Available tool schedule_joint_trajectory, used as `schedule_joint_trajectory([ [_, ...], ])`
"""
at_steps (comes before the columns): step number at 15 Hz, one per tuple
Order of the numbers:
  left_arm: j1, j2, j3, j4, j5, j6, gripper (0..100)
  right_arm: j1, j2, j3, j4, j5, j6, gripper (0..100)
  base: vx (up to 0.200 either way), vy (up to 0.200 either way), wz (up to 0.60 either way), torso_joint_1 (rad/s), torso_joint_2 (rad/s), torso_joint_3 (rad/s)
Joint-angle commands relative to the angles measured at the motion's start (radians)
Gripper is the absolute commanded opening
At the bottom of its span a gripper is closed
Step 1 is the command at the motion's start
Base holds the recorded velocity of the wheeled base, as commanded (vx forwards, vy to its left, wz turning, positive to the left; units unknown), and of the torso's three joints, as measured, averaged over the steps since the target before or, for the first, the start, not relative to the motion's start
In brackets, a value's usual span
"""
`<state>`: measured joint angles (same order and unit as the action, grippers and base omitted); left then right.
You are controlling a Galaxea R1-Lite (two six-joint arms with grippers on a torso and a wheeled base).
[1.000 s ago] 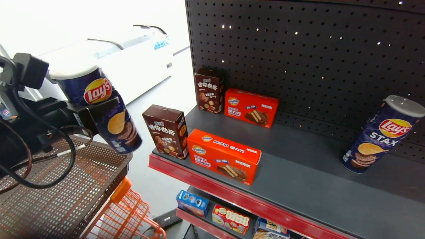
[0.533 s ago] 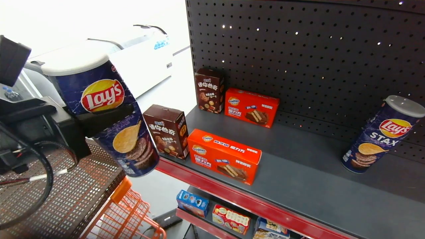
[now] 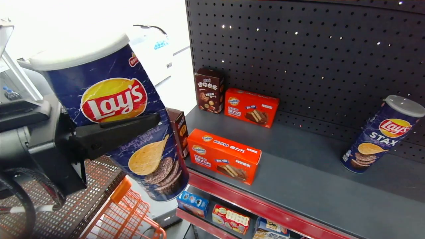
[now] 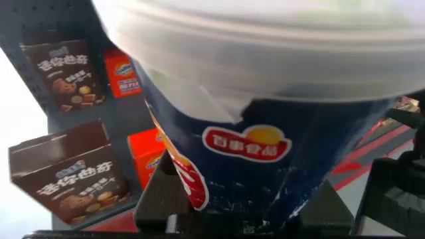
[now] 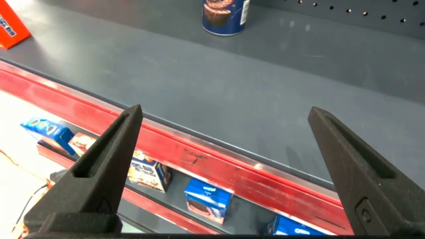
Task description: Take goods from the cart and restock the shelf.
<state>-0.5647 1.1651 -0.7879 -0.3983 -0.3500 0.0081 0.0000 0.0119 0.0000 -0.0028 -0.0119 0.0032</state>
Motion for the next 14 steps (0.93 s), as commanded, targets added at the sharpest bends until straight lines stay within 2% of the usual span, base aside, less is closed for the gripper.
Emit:
schedule_joint_trajectory([
  [1, -0.026, 0.039, -0.019, -0.001, -0.007, 0.001, 0, 0.000, 0.000, 0.000, 0.000, 0.000, 0.000, 100, 0.000, 0.000, 0.00, 0.000, 0.00, 0.000],
  [3, -0.031, 0.077, -0.047, 0.001, -0.010, 0.001, 0, 0.000, 0.000, 0.000, 0.000, 0.000, 0.000, 100, 0.000, 0.000, 0.00, 0.000, 0.00, 0.000],
  [4, -0.031, 0.085, -0.045, 0.001, -0.029, 0.000, 0, 0.000, 0.000, 0.000, 0.000, 0.000, 0.000, 100, 0.000, 0.000, 0.00, 0.000, 0.00, 0.000],
  [5, -0.031, 0.094, -0.044, 0.001, -0.075, 0.001, 0, 0.000, 0.000, 0.000, 0.000, 0.000, 0.000, 100, 0.000, 0.000, 0.00, 0.000, 0.00, 0.000],
  [6, -0.034, 0.105, -0.039, -0.001, -0.086, 0.003, 0, 0.000, 0.000, 0.000, 0.000, 0.000, 0.000, 100, 0.000, 0.000, 0.00, 0.000, 0.00, 0.000],
  [9, -0.046, 0.128, -0.044, -0.039, -0.089, 0.004, 0, 0.000, 0.000, 0.000, 0.000, 0.000, -0.002, 100, 0.000, 0.000, 0.00, 0.000, 0.00, 0.000],
  [14, -0.046, 0.133, -0.067, -0.040, -0.115, 0.004, 0, 0.000, 0.000, 0.000, 0.000, 0.000, -0.002, 100, 0.000, 0.000, 0.00, 0.000, 0.00, 0.000],
])
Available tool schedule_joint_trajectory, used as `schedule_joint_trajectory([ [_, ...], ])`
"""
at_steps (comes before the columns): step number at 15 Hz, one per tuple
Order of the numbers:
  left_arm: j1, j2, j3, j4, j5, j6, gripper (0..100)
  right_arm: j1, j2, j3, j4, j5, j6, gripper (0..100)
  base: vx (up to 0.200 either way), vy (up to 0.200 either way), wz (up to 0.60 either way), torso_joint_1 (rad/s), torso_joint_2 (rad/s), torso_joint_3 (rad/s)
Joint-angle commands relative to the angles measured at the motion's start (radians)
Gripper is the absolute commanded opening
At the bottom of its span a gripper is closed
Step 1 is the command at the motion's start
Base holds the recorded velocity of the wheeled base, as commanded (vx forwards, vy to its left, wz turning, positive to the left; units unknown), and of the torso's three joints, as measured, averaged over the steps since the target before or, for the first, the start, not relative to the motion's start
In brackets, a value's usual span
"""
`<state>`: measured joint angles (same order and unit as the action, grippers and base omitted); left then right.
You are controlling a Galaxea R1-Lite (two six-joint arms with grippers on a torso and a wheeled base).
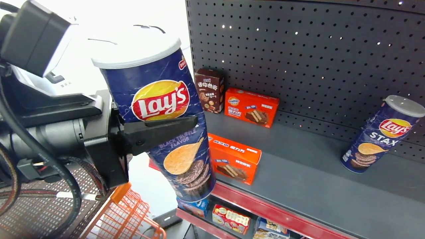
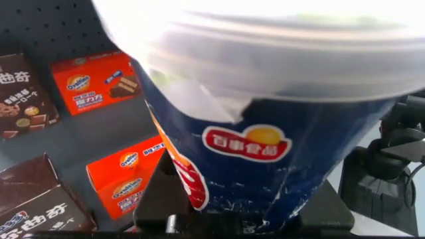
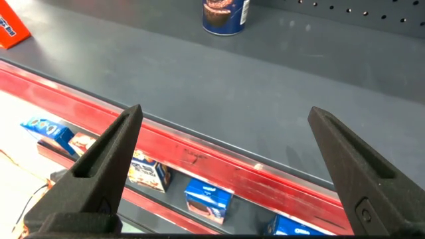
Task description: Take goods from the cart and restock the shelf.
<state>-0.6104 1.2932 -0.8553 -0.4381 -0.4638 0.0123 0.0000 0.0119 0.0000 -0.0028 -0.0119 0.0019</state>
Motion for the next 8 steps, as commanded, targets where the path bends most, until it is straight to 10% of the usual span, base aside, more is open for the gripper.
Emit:
schedule_joint_trajectory([
  [1, -0.002, 0.005, 0.001, -0.001, -0.001, 0.000, 0, 0.000, 0.000, 0.000, 0.000, 0.000, 0.000, 100, 0.000, 0.000, 0.00, 0.000, 0.00, 0.000],
  [4, 0.000, 0.023, -0.013, -0.002, -0.009, 0.000, 0, 0.000, 0.000, 0.000, 0.000, 0.001, 0.001, 100, 0.000, 0.000, 0.00, 0.000, 0.00, 0.000],
  [8, 0.005, 0.038, -0.027, -0.002, -0.009, 0.000, 0, 0.000, 0.000, 0.000, 0.000, 0.001, 0.000, 100, 0.000, 0.000, -0.60, 0.000, 0.00, 0.005],
])
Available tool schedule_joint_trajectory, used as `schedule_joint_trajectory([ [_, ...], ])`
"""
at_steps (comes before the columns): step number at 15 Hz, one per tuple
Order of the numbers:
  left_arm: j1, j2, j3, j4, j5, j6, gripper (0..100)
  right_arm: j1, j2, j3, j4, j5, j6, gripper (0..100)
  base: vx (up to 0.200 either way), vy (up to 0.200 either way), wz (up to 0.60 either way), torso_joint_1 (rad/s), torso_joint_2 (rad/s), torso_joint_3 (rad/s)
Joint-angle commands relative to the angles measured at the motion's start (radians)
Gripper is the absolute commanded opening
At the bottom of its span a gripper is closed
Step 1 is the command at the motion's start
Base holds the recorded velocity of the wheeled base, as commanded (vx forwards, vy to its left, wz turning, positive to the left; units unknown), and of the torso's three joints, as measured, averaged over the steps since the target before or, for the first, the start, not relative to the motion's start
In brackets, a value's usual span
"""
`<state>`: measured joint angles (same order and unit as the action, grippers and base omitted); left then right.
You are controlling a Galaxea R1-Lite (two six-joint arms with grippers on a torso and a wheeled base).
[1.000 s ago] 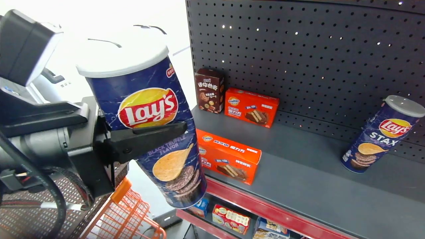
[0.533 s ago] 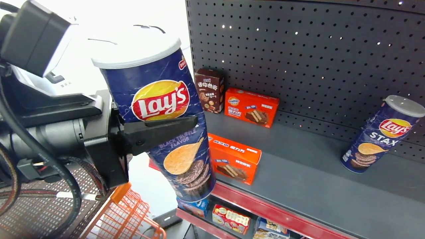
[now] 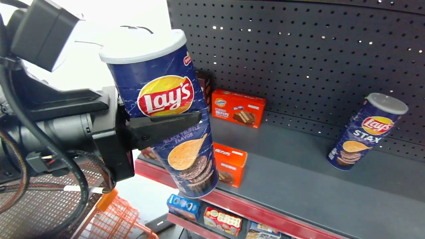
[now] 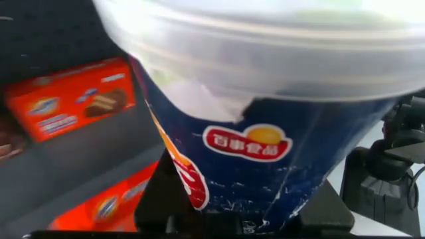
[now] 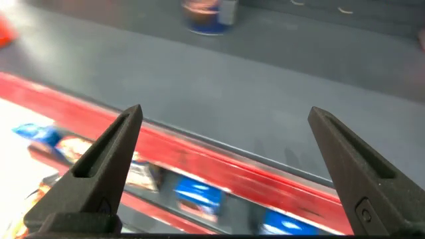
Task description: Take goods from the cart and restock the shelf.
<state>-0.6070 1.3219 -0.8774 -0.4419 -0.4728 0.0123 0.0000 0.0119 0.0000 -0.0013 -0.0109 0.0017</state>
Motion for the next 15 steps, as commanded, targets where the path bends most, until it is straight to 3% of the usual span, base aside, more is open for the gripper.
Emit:
schedule_joint_trajectory([
  [1, 0.004, 0.016, -0.008, 0.002, 0.000, 0.000, 0, 0.000, 0.000, 0.000, -0.002, 0.000, 0.000, 100, 0.000, 0.000, -0.60, 0.007, 0.00, -0.002],
  [8, 0.007, 0.028, -0.020, 0.002, 0.000, 0.000, 0, 0.000, 0.000, 0.000, -0.002, 0.000, -0.002, 100, 0.000, 0.000, -0.60, 0.002, 0.00, 0.003],
  [15, 0.016, 0.020, -0.009, 0.002, 0.000, 0.000, 0, 0.000, 0.000, 0.000, -0.002, -0.001, 0.000, 100, 0.000, 0.000, 0.00, 0.000, 0.00, 0.000],
])
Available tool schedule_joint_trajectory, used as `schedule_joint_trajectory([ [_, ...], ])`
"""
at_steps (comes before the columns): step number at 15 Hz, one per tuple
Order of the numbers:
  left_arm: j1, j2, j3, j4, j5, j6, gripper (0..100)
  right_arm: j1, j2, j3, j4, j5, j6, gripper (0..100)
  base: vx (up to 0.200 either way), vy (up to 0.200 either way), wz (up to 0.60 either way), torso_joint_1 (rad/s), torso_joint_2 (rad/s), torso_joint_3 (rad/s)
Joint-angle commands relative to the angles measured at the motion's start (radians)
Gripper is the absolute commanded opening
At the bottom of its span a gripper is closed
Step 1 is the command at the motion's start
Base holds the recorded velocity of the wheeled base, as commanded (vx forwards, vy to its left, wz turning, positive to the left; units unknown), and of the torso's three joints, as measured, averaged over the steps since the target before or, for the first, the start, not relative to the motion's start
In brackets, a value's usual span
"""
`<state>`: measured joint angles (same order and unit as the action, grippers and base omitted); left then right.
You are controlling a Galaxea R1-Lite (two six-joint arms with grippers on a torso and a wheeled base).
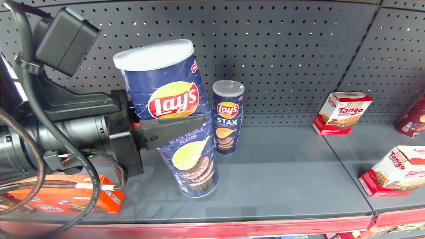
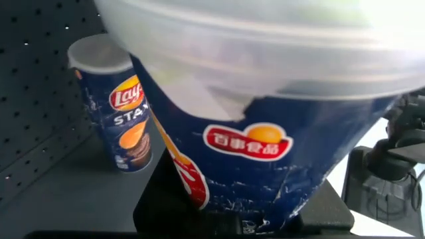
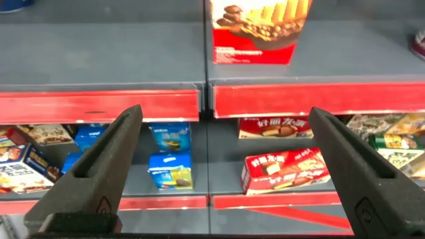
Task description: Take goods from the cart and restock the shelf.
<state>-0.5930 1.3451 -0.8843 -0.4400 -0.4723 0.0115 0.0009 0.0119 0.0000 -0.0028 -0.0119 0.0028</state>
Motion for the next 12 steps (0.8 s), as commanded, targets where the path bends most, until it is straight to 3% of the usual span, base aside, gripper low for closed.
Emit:
schedule_joint_trajectory([
  [1, 0.004, -0.004, -0.007, 0.000, 0.000, -0.001, 0, -0.001, 0.000, 0.000, 0.000, 0.000, 0.000, 100, 0.000, 0.000, 0.00, 0.000, 0.00, 0.000],
  [4, 0.044, -0.014, 0.004, 0.000, 0.000, -0.002, 0, 0.007, 0.019, -0.002, 0.000, 0.010, -0.012, 100, 0.000, 0.000, 0.00, 0.000, 0.00, 0.000],
  [5, 0.056, -0.015, 0.002, 0.000, -0.002, -0.002, 0, 0.011, 0.056, -0.075, -0.005, 0.043, -0.014, 100, 0.000, 0.000, 0.00, 0.000, 0.00, 0.000],
  [6, 0.065, -0.015, 0.001, 0.000, -0.005, -0.005, 0, 0.019, 0.272, -0.259, -0.005, 0.058, 0.019, 100, 0.000, 0.000, 0.00, 0.000, 0.00, 0.000],
  [7, 0.078, -0.012, 0.007, -0.002, -0.014, -0.004, 0, 0.021, 0.418, -0.362, -0.022, 0.067, 0.068, 100, 0.000, 0.000, 0.00, 0.000, 0.00, 0.000],
  [10, 0.101, -0.012, 0.033, -0.016, -0.019, -0.004, 0, 0.096, 0.649, -0.517, -0.079, 0.142, 0.060, 100, 0.000, 0.000, 0.00, 0.000, 0.00, 0.000],
  [12, 0.134, -0.015, 0.065, -0.032, -0.019, -0.002, 0, 0.219, 0.872, -0.637, -0.115, 0.219, 0.037, 100, 0.000, 0.000, 0.00, 0.000, 0.00, 0.000],
])
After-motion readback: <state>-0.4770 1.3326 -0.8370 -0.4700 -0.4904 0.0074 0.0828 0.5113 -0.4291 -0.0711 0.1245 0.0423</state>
